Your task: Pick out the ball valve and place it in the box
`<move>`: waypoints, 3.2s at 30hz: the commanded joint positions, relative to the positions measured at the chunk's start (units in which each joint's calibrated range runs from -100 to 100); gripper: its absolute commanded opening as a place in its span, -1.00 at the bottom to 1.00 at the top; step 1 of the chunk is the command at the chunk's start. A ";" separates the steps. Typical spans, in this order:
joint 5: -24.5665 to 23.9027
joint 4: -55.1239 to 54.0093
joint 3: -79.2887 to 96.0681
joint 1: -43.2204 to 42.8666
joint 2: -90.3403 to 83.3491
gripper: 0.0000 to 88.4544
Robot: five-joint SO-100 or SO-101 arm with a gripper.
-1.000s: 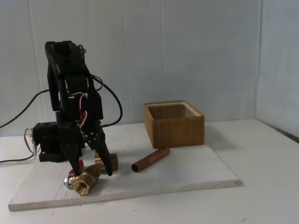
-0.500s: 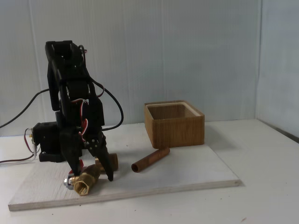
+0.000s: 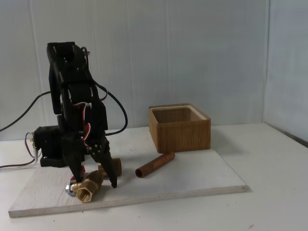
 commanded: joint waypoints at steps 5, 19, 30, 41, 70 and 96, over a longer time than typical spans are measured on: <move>-0.32 -0.57 -1.09 -0.34 0.68 -0.50; -0.32 -0.49 -1.00 -0.42 0.68 -0.95; -0.32 7.18 -5.78 -0.56 -0.17 -0.94; -0.37 30.25 -24.91 -2.04 -0.08 -0.95; -0.37 35.76 -30.69 -3.07 -0.08 -0.95; -6.58 42.22 -45.40 1.13 0.17 -0.95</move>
